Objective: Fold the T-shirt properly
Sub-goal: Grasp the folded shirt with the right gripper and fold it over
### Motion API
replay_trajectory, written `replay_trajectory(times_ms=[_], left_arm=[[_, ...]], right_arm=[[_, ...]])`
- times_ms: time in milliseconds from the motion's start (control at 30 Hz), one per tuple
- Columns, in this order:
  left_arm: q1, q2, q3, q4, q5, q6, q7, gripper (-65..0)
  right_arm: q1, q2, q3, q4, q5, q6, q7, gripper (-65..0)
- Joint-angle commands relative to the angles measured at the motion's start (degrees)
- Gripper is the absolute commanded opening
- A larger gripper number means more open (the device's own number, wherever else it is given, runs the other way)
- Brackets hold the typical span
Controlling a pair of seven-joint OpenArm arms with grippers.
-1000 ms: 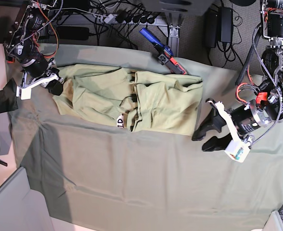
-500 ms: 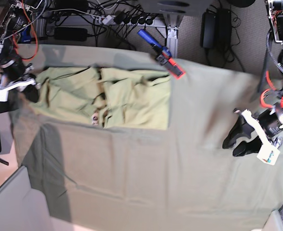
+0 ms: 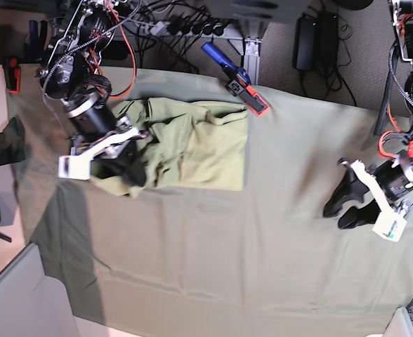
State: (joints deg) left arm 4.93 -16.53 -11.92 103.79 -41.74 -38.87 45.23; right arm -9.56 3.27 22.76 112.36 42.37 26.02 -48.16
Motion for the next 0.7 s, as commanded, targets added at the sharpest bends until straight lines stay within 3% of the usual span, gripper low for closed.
replay_trajectory(times_ms=[0, 267, 533, 567, 667], left_arm=[[-0.79, -0.66, -0.22, 1.11, -0.96, -1.13, -1.05, -34.5], [-0.79, -0.85, -0.22, 1.11, -1.42, -1.13, -1.03, -34.5], [-0.79, -4.13, -0.22, 1.11, -4.68, -1.13, -0.13, -34.5], [-0.79, -4.48, -0.22, 1.11, -4.87, -1.13, -0.13, -34.5], [-0.79, -4.59, -0.22, 1.11, -5.22, -1.13, 0.07, -34.5]], right_arm=[[0.48, -0.66, -1.27, 1.11, 0.94, 4.22, 1.27, -65.0], [0.44, -8.0, -11.74, 1.07, -5.66, 4.24, 1.44, -65.0], [-2.86, -10.32, -20.11, 0.44, -7.63, 4.24, 1.22, -65.0], [-3.41, -10.32, -20.98, 0.44, -7.65, 4.24, 1.22, -61.8], [-5.01, -10.32, -22.8, 0.44, -7.65, 4.24, 1.25, -39.8]])
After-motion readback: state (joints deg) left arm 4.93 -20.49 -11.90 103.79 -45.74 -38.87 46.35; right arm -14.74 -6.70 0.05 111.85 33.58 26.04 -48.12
